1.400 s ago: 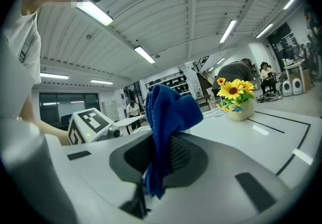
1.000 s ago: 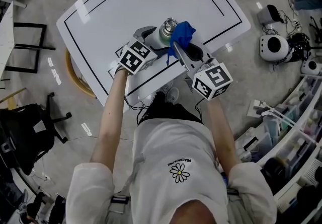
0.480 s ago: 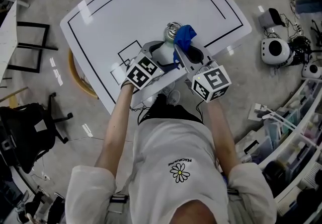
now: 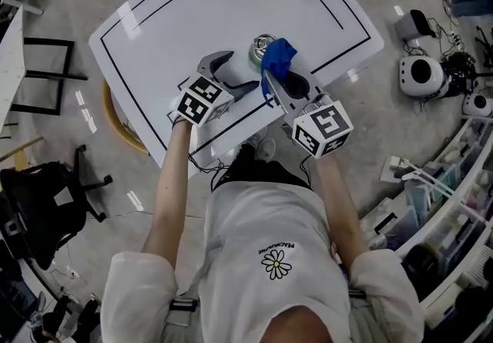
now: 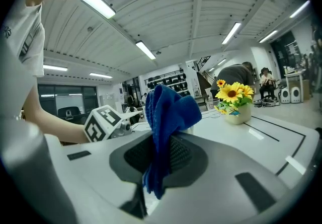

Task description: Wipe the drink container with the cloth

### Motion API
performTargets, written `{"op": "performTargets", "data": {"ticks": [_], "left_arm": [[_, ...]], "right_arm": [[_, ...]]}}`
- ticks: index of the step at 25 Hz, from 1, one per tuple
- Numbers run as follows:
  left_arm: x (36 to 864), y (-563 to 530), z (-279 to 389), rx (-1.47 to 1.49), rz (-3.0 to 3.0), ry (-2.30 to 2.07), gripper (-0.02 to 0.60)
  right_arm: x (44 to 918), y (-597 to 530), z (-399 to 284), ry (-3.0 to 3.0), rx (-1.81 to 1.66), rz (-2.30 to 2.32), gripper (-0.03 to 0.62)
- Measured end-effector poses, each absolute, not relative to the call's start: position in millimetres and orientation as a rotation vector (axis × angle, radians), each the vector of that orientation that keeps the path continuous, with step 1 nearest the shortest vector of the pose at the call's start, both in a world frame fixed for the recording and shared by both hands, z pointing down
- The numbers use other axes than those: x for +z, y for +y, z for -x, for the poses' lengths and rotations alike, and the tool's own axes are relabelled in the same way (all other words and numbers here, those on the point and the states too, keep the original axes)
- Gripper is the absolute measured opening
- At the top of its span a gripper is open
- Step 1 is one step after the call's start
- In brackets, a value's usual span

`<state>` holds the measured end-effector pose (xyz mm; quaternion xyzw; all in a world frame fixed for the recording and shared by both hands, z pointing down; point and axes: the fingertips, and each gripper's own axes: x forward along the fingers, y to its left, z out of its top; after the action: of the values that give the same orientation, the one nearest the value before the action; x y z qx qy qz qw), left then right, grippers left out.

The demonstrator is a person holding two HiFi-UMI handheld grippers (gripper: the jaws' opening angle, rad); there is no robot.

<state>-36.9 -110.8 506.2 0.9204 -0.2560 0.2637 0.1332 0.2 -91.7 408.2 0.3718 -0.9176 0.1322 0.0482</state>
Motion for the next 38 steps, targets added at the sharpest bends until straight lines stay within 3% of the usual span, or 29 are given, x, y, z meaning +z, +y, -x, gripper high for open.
{"op": "performTargets", "data": {"ticks": [6,17,38], "left_arm": [[495,-140,14,0.53,-2.7,-0.561,0.391],[504,-116,-7,0.687,-2.741,-0.482,0.391],[500,-80,-2,0.696,-2.704,-0.419,0.39]], "right_arm": [[408,-95,-2,-2.789,0.416,-1.151,0.041],[412,-99,-18,-2.723,0.348,-1.227,0.041],[413,-95,-19,-2.752,0.46,-1.266,0.041]]}}
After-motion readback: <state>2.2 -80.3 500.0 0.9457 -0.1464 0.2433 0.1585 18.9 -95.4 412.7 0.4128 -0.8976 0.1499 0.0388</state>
